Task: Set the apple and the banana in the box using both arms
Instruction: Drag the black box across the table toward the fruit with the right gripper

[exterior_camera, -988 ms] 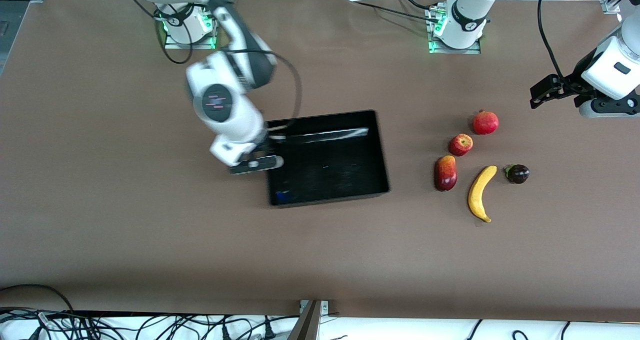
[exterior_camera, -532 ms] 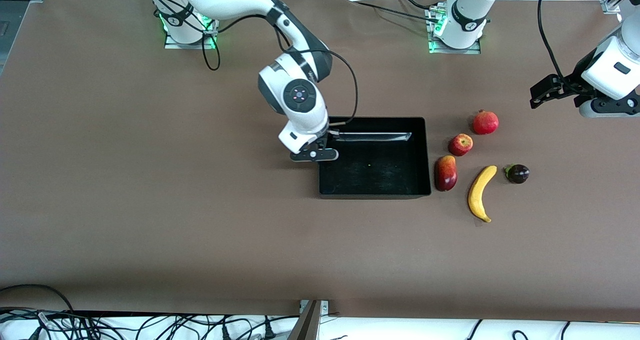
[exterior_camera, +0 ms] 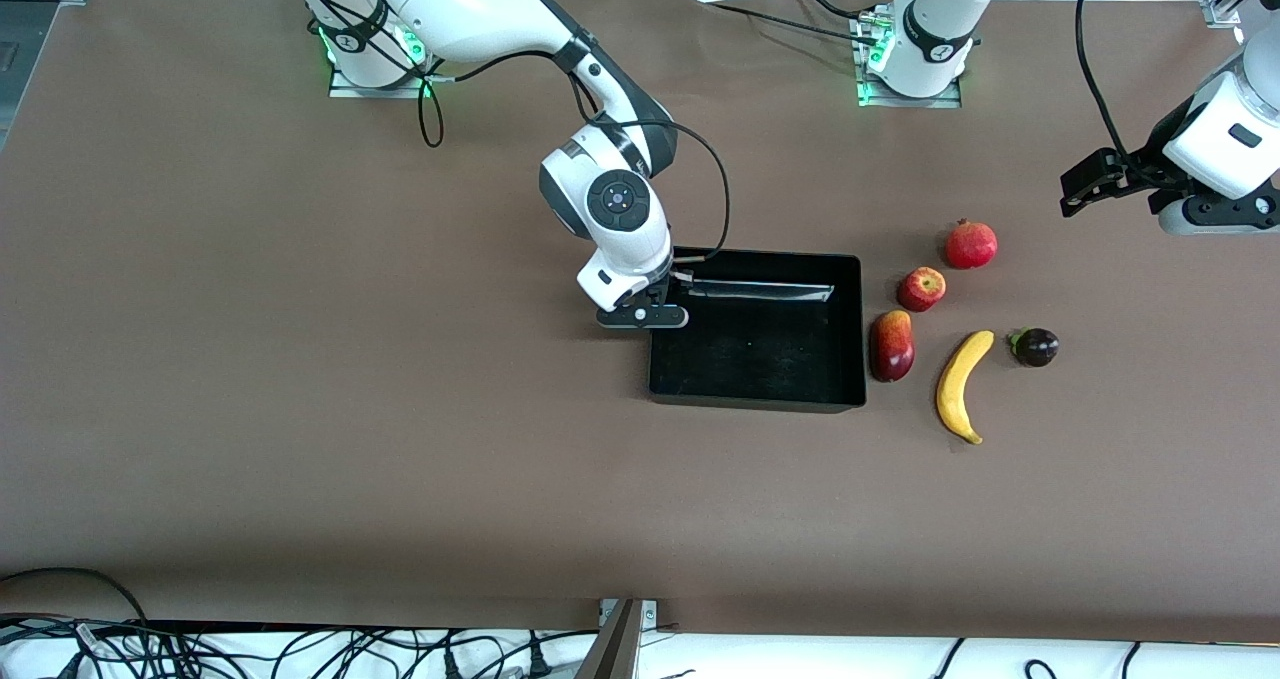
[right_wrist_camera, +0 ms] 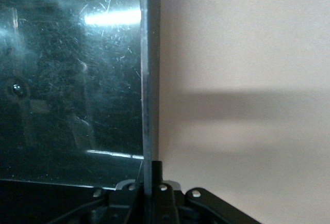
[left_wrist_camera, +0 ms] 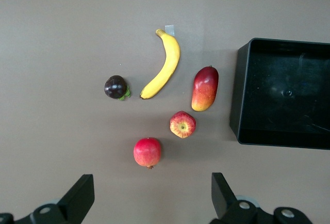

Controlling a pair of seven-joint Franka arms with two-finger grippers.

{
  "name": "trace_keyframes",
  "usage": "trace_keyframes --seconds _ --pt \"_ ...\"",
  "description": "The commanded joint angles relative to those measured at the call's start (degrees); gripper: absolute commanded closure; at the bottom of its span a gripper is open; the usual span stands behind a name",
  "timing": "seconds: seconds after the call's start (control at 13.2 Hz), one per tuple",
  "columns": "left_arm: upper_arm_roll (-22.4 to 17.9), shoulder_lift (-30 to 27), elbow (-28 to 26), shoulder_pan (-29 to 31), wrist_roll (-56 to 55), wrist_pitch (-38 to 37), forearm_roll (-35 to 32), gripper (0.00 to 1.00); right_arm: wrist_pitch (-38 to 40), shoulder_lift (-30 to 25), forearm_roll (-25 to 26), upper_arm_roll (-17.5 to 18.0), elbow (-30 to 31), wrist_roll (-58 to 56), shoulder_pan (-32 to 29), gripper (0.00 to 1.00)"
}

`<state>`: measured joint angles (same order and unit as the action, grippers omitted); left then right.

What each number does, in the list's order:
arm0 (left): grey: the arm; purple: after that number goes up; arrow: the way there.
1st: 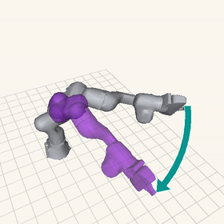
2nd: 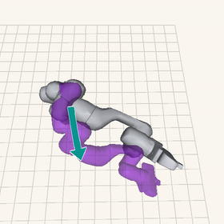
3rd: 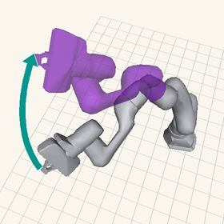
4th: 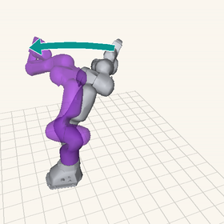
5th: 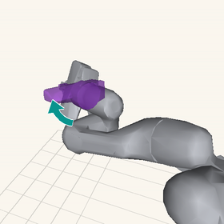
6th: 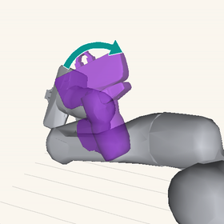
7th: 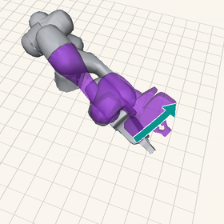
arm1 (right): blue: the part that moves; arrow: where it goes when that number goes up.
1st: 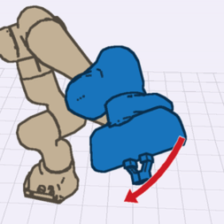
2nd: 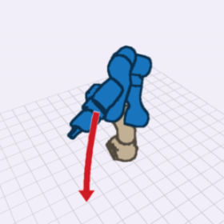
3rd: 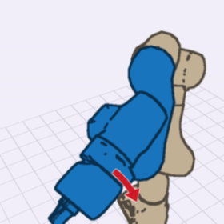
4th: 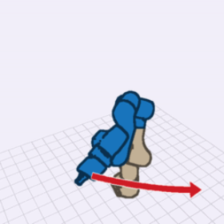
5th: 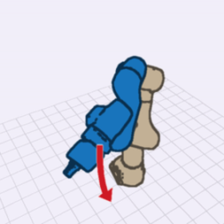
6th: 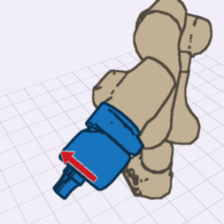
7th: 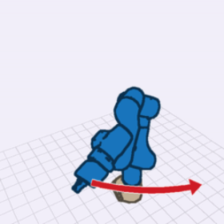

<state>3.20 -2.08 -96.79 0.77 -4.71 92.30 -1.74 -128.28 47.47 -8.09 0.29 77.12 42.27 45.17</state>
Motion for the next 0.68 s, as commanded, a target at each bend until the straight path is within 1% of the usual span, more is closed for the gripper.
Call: trace_keyframes --seconds 0.0,0.3,0.46,0.53,0.61 --pt "-0.04 -0.21 0.91 -0.33 0.14 -0.81 -0.37 0.0 -0.48 2.1 -0.88 -0.64 -4.25 0.79 1.67 1.0" --pt "-0.04 -0.21 0.82 -0.33 -0.3 -0.89 -0.37 0.0 -0.74 2.54 -0.88 -0.64 -4.43 0.79 3.17 1.0" --pt "0.13 -0.12 -0.32 -0.42 0.22 -1.16 -0.29 0.0 -0.74 2.54 -0.79 -0.64 -4.43 0.79 3.43 1.0" --pt "0.14 1.36 -0.76 -0.94 0.31 -2.55 -0.29 0.0 -0.74 2.54 -0.62 -0.64 -4.43 0.79 3.52 1.0" --pt "0.83 3.64 -0.85 -1.47 0.22 -5.09 -0.37 0.0 -0.74 2.54 -0.35 -0.64 -4.43 0.71 3.52 0.95"
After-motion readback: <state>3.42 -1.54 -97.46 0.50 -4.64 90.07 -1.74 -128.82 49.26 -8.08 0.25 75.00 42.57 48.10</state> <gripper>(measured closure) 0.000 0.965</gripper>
